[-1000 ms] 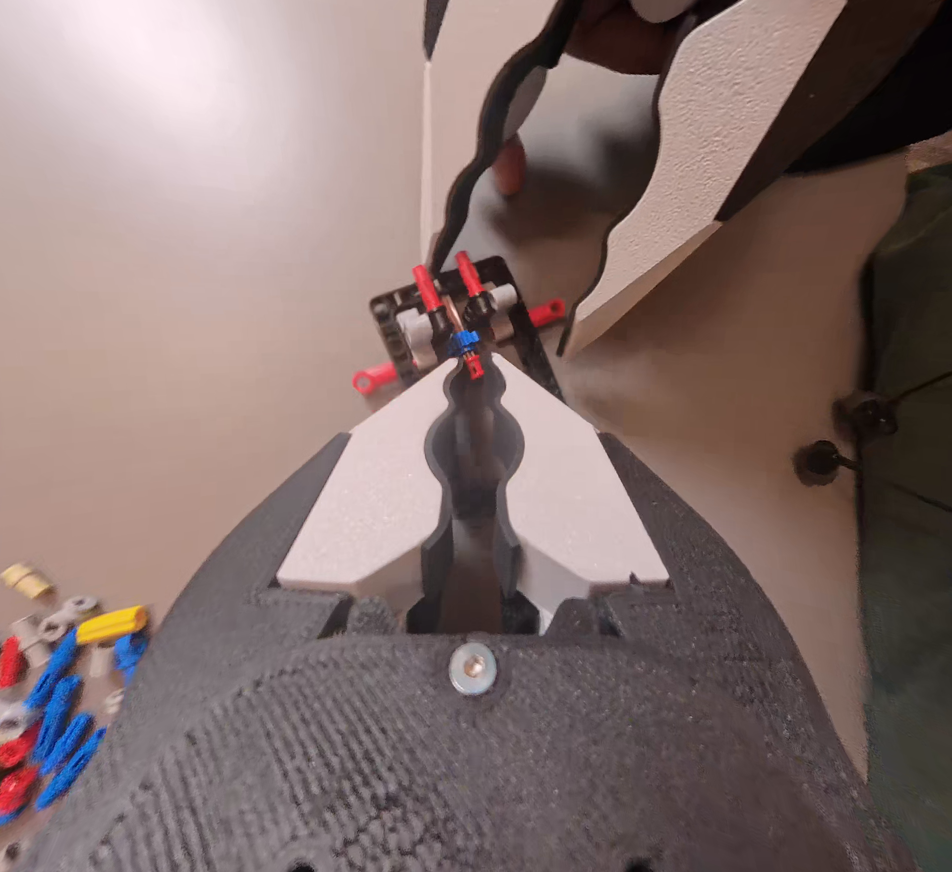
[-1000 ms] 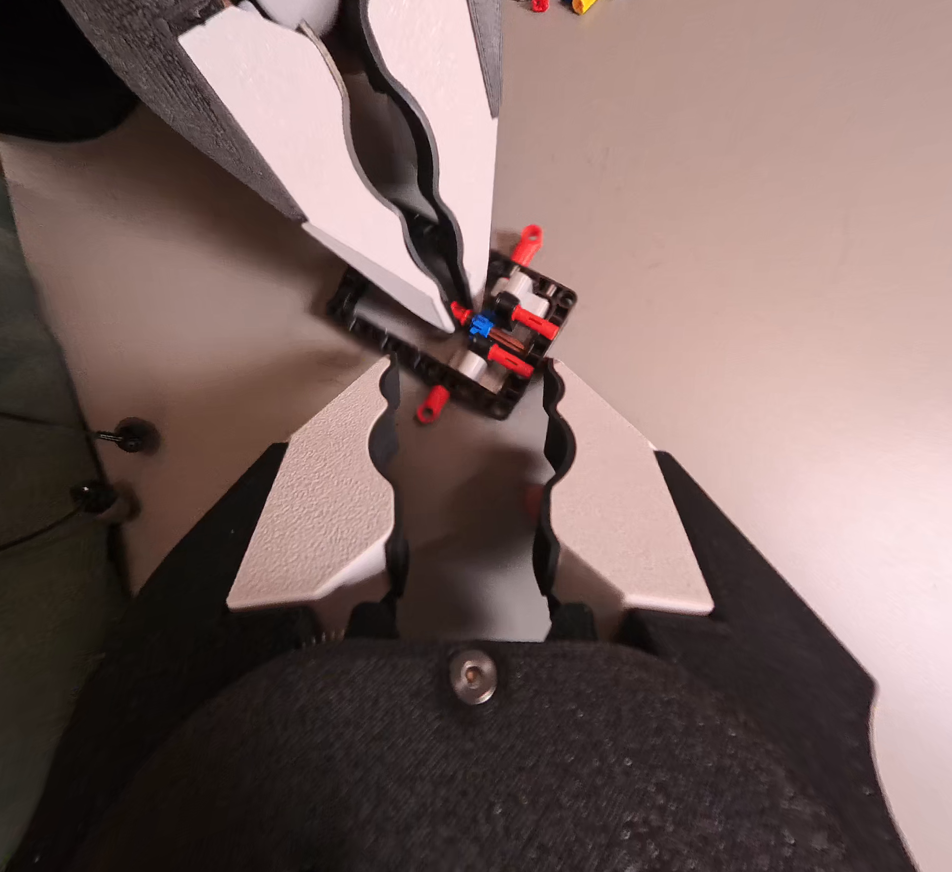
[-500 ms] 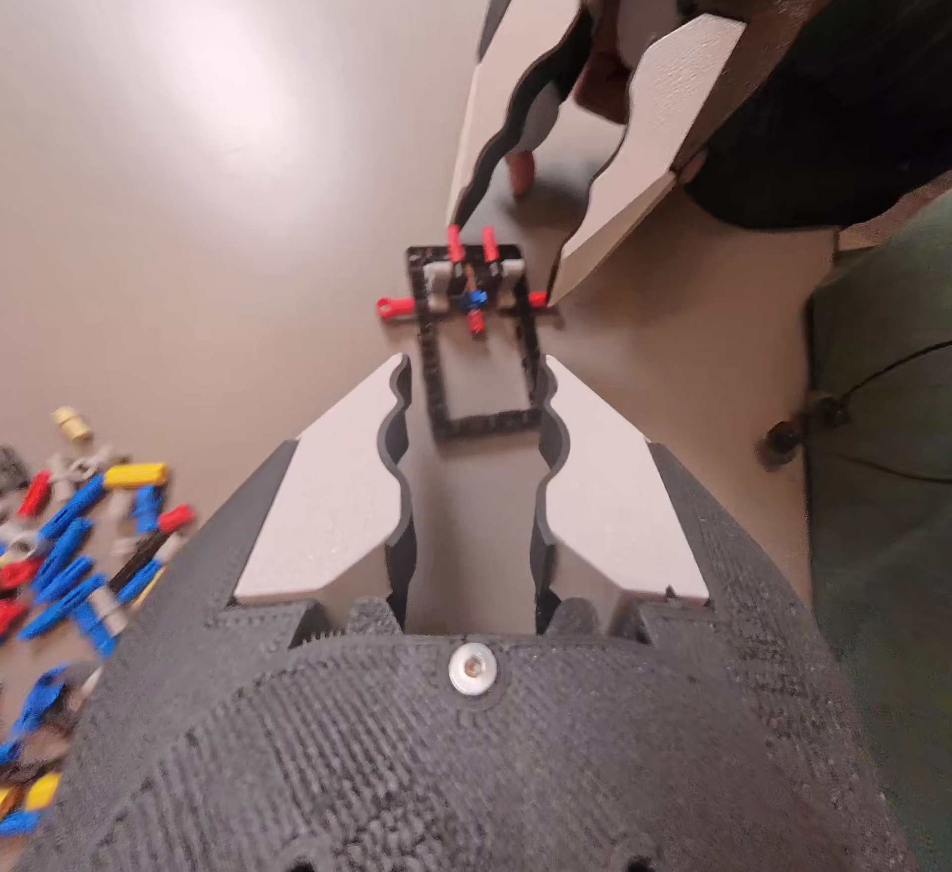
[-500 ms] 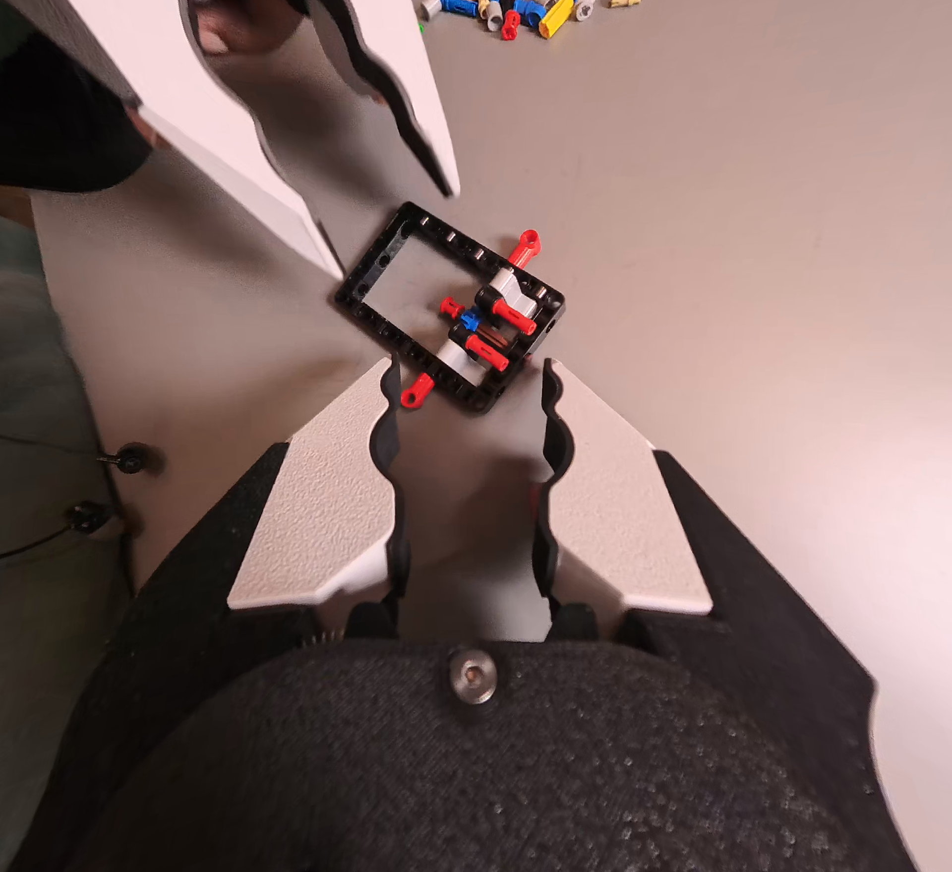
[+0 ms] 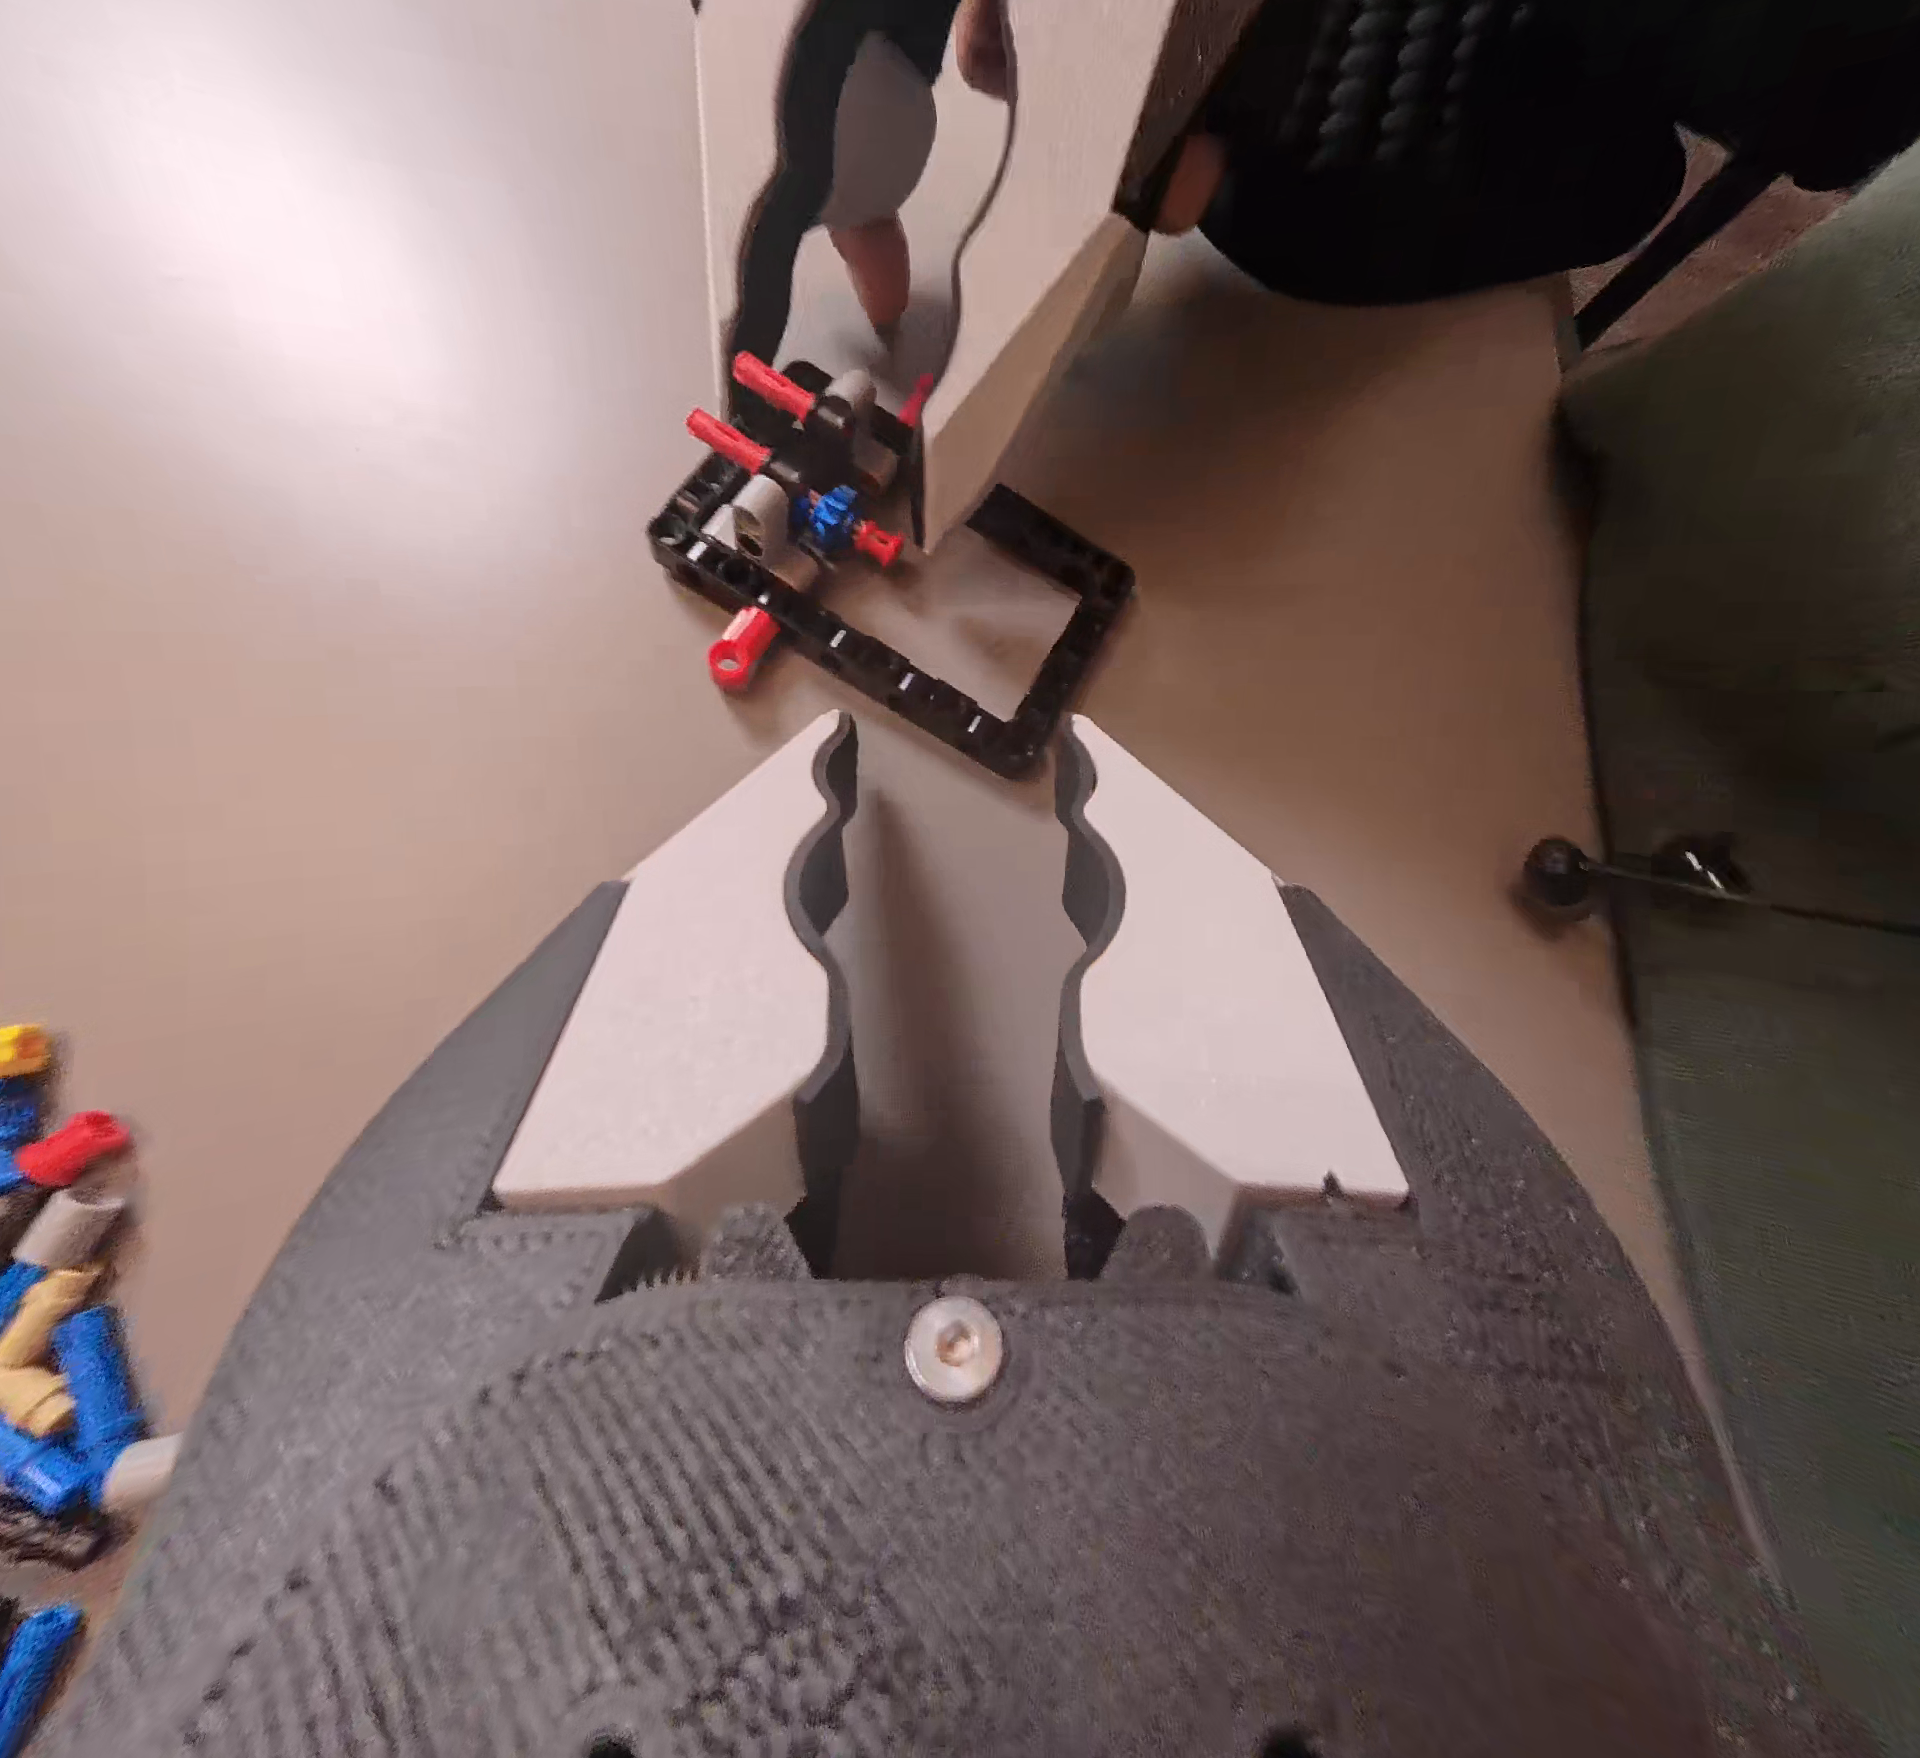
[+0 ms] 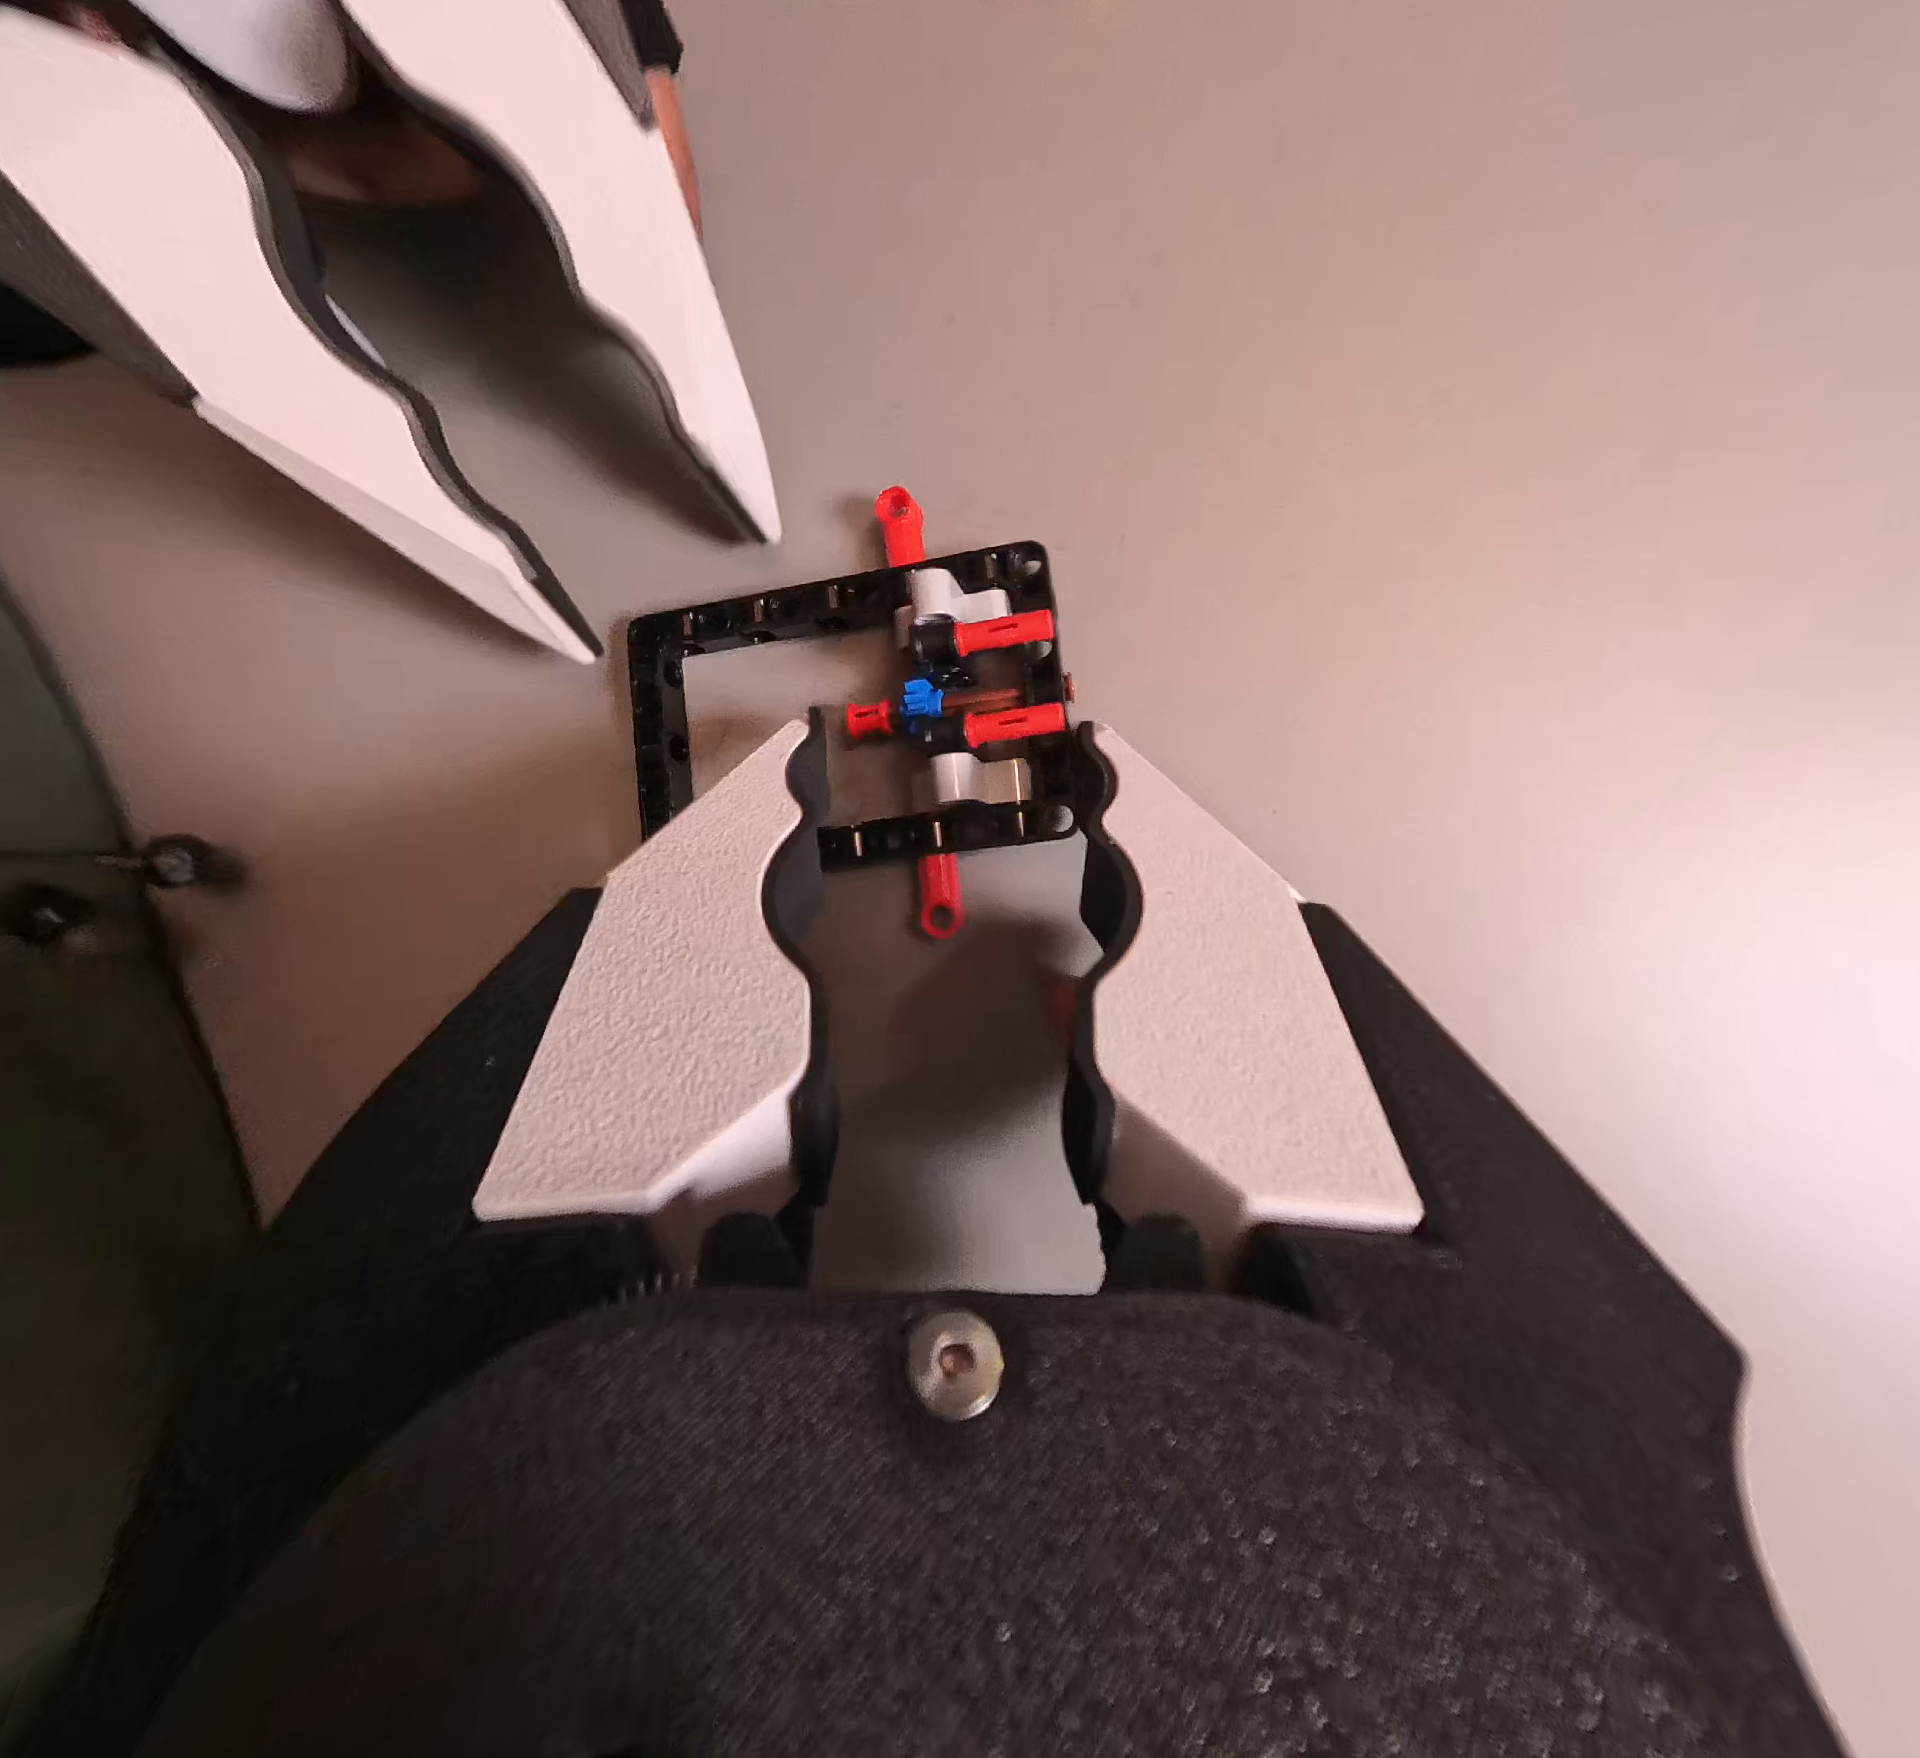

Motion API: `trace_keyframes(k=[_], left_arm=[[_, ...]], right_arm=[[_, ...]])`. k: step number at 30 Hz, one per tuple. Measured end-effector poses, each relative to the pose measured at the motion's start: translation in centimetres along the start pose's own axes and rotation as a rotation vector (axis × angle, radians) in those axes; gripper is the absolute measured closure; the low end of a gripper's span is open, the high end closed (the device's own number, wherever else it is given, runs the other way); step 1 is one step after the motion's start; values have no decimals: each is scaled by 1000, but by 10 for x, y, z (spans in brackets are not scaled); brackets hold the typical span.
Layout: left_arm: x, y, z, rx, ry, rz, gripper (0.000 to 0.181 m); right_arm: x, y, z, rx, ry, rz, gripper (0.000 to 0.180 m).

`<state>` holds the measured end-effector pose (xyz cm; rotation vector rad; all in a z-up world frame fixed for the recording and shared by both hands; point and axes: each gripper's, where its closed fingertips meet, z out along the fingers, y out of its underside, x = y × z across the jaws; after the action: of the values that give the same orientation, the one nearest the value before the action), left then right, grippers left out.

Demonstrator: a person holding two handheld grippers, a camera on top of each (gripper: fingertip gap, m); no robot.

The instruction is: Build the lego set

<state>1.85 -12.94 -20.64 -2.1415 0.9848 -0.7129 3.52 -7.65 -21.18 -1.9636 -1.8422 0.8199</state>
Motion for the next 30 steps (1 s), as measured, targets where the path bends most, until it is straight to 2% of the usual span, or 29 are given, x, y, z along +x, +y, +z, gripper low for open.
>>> trace_keyframes(k=[1, 4, 6, 10, 13, 17, 30], left_arm=[[-3, -3, -3, 24, -10, 12, 140], [-11, -11, -7, 73, -51, 71, 115], [-14, -11, -1, 49, -61, 126, 94], [-12, -4, 18, -42, -5, 204, 74], [-11, -5, 24, -68, 30, 262, 76], [-18, -10, 25, -77, 34, 262, 99], [-17, -10, 27, -53, 17, 247, 101]], right_arm=[[0, 1, 0, -11, 9, -22, 132], [-1, 3, 1, -38, 28, -98, 130], [0, 3, 2, -44, 39, -153, 128], [4, 0, 4, -23, 39, -201, 124], [4, -1, 2, -4, 10, -175, 131], [3, -3, 1, 24, -9, -142, 136], [6, -3, 0, 27, 23, -161, 140]])
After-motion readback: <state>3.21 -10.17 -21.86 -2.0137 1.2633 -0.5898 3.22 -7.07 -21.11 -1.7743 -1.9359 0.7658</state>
